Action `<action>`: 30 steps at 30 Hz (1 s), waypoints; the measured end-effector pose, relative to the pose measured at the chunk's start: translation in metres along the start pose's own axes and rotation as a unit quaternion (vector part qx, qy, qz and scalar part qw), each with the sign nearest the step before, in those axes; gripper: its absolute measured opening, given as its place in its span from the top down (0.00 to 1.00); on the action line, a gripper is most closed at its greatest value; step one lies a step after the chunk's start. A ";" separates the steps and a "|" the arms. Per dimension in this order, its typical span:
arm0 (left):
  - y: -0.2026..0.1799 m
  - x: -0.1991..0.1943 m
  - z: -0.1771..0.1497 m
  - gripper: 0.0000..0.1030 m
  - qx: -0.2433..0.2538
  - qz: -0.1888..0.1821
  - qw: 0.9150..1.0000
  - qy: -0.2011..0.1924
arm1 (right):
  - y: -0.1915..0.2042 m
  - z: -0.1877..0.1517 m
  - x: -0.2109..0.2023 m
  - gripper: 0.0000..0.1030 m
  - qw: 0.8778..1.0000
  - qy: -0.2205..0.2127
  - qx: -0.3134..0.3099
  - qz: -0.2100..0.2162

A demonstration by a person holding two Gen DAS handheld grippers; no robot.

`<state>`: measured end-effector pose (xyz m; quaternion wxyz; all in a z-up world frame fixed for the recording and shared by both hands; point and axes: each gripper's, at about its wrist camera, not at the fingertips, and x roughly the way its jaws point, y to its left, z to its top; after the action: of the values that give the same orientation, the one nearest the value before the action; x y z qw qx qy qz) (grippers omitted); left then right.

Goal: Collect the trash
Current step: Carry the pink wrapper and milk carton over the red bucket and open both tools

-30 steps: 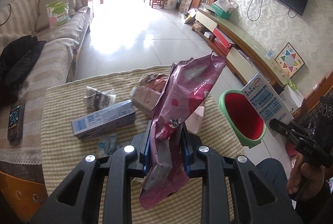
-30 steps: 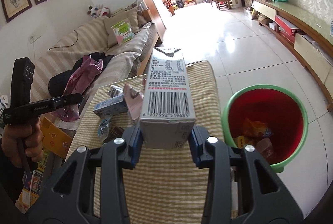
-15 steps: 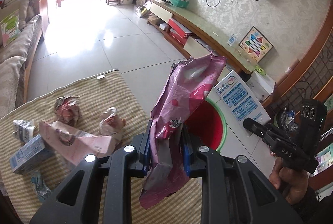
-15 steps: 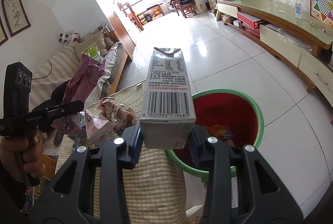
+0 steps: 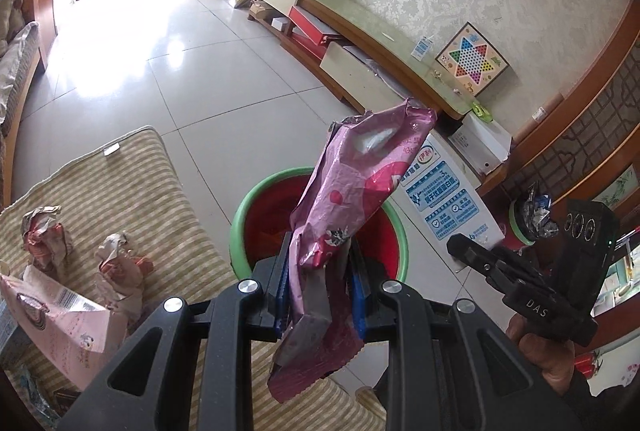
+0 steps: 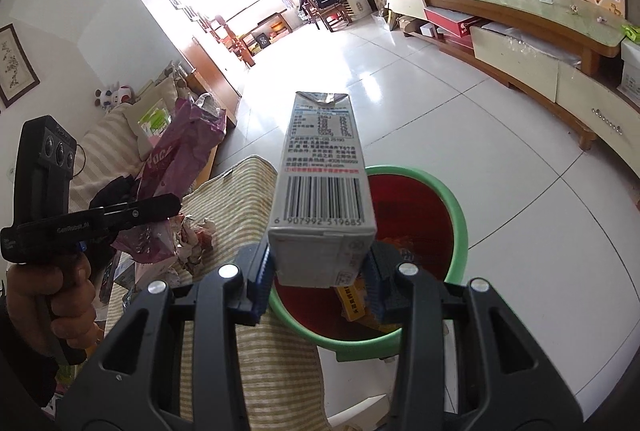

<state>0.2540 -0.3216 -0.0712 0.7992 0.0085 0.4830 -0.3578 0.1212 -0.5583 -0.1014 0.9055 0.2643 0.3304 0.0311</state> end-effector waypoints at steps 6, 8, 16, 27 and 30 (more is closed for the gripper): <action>-0.016 0.023 0.011 0.78 0.012 -0.008 1.000 0.011 | -0.006 0.006 0.004 0.64 1.000 -0.002 0.000 -0.008; -0.021 0.029 0.013 0.78 0.017 -0.009 1.000 0.014 | -0.008 0.005 0.005 0.64 1.000 -0.001 -0.002 -0.012; -0.028 0.047 0.019 0.76 0.025 -0.006 0.999 0.029 | -0.010 0.003 0.016 0.64 1.000 0.012 0.000 -0.013; -0.026 0.054 0.020 0.73 0.008 -0.020 0.999 0.033 | -0.012 0.008 0.020 0.64 1.000 0.016 -0.001 -0.019; -0.026 0.051 0.018 0.67 0.006 -0.024 0.999 0.031 | -0.012 0.008 0.020 0.64 1.000 0.016 -0.001 -0.019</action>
<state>0.2669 -0.3763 -0.0928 0.7753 0.0126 0.5052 -0.3789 0.1402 -0.5675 -0.1138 0.9008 0.2563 0.3499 0.0189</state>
